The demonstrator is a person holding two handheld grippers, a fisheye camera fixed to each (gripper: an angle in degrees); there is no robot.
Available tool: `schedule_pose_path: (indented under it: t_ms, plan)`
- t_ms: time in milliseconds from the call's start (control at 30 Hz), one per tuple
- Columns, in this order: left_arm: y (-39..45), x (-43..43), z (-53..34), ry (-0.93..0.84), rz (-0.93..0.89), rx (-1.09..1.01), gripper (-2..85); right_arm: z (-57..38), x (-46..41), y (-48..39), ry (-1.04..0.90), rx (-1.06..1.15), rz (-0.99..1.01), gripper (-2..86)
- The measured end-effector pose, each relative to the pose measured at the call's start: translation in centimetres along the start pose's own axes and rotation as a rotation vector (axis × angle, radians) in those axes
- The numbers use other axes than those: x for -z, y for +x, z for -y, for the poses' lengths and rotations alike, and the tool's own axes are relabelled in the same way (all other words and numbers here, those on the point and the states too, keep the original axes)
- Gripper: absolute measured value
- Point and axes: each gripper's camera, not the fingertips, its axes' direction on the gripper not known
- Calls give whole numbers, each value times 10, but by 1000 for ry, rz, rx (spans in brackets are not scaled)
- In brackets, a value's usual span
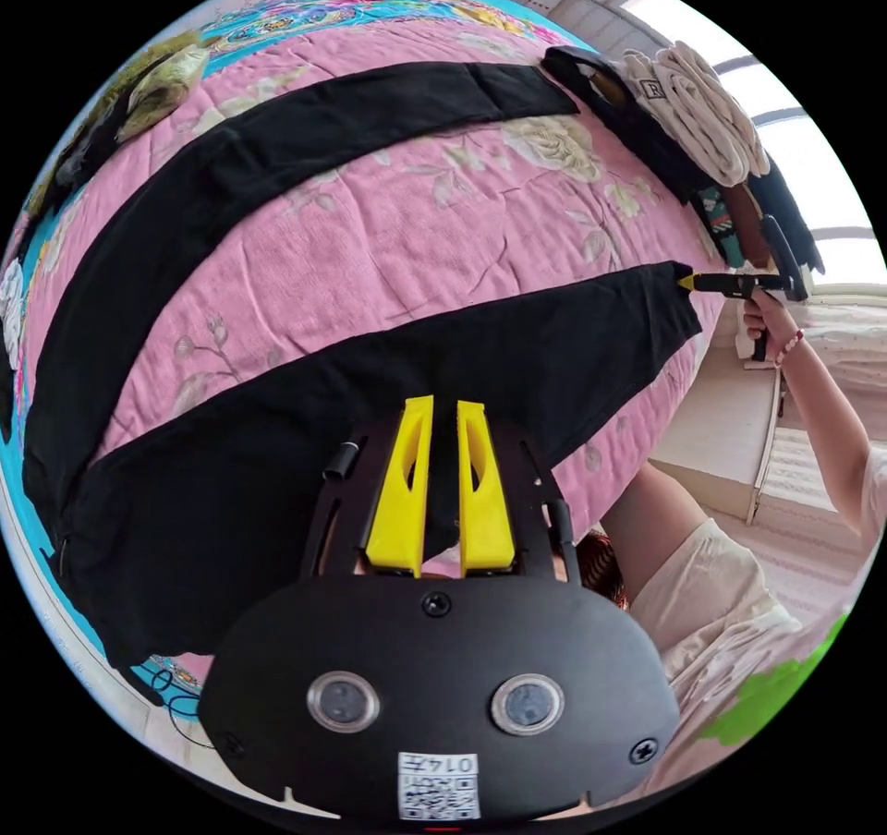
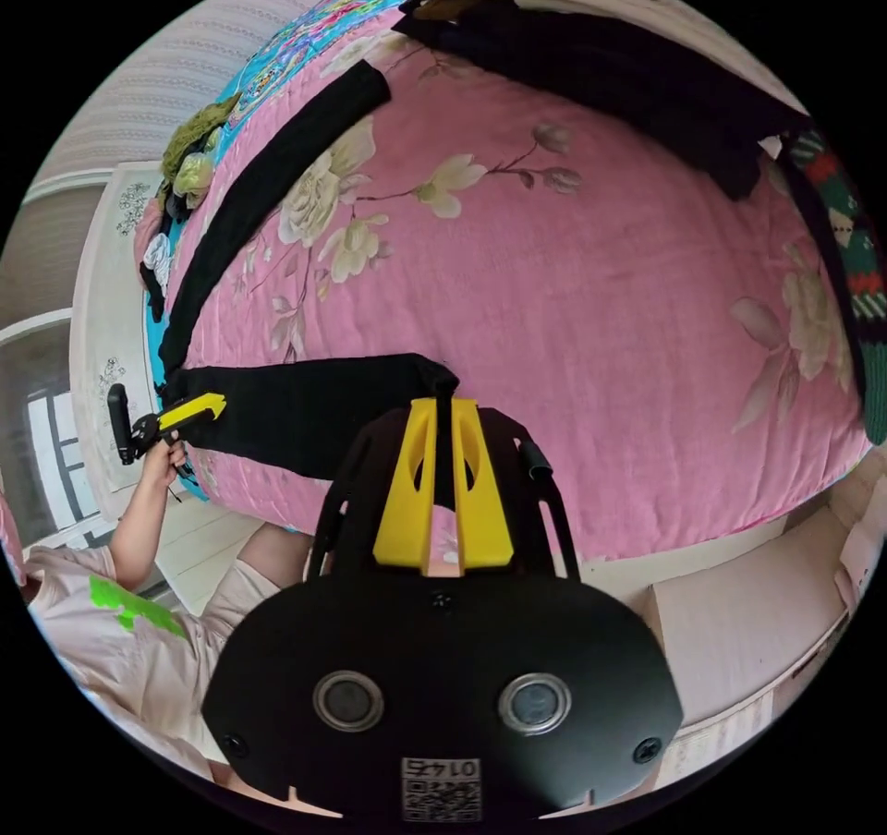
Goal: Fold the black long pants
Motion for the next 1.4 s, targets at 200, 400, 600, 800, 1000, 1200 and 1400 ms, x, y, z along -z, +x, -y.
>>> schedule_pose_path:
  t_ms: [200,400,600,800,1000,1200,1400]
  plan:
    - [-38,38,-44,121,-138,153,44,4,-8,-28,144,-69,-38,76]
    - [-119,79,-153,179,79,470,32,37,-43,-111,204,36,-25,85]
    - [-193,96,-234,176,264,705,31,95,-130,-236,87,282,-56,74]
    - [-233,135,-246,230,420,664,95,120,-220,-329,-15,417,-15,57]
    - [-263,136,-205,140,490,522,129,136,-304,-380,-99,413,75,47]
    - [-293,108,-201,-35,362,528,-2,149,-385,-441,-132,504,104,40]
    - [-312,104,-248,110,174,680,-7,162,-494,-625,-128,965,223,75]
